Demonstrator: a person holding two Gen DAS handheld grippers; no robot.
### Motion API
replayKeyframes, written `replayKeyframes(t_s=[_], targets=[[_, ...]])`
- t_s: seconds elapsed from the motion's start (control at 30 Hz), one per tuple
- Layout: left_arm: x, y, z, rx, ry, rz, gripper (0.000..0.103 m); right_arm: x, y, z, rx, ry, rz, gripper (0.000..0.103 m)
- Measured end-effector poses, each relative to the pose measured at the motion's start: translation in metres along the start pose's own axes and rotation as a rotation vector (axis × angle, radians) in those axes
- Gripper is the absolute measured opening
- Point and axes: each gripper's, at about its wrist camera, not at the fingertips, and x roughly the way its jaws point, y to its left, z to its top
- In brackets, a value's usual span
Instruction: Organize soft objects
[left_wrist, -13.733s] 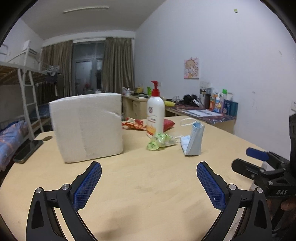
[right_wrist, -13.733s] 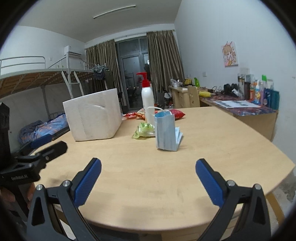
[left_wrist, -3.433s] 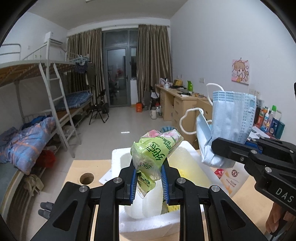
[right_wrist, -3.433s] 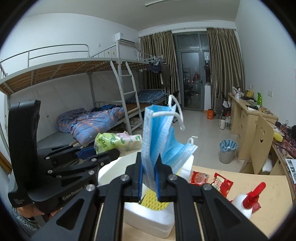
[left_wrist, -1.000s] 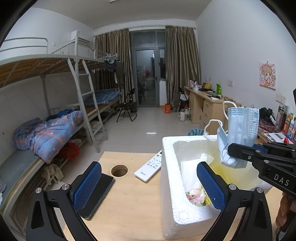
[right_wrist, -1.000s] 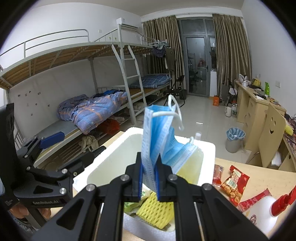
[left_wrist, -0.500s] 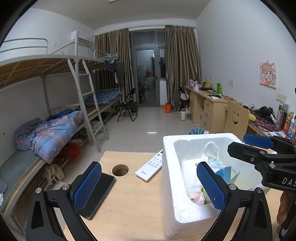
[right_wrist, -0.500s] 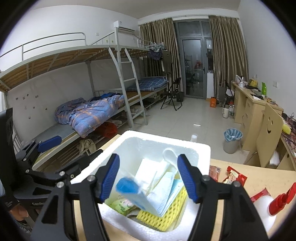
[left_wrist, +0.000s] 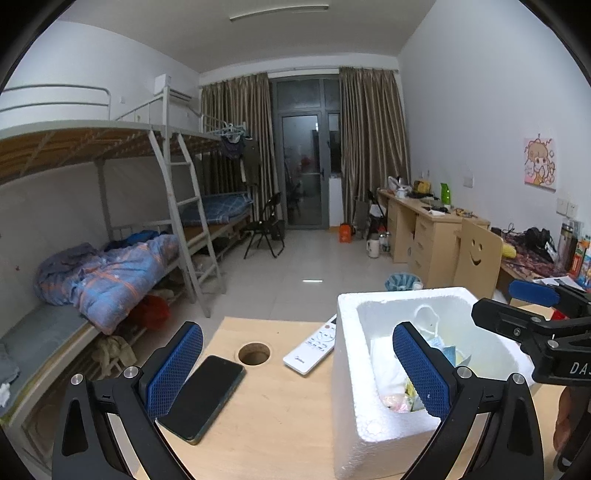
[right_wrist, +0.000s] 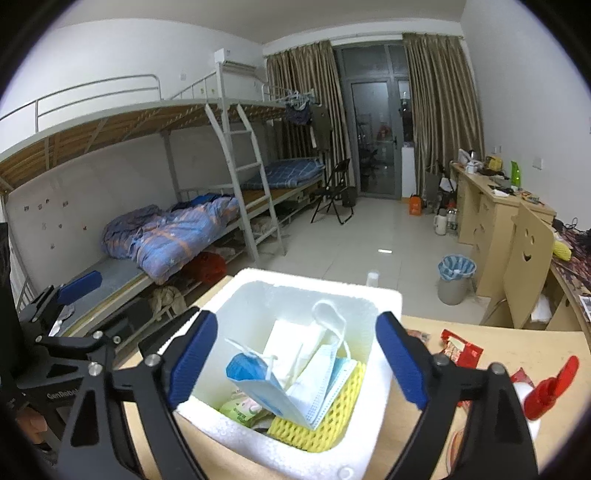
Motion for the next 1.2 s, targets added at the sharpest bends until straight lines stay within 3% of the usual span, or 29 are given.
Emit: replayKeyframes(t_s=[0.17,0.5,1.2], targets=[[-0.011,-0.002,0.003,0.011,-0.014,-0.004,0.103,-0.011,0.004,0.000,-0.017,-0.025,-0.011,0.103],[-0.040,-0.010,0.011,0.023,-0.040,-0.015,0.103,-0.049,0.003,0.005,0.003,-0.078,-0.045,0.103],[-0.157,-0.033,0.018,0.048,-0.144,-0.047,0.103,-0.150,0.029,-0.014,-0.039,-0.184,-0.074,0.103]])
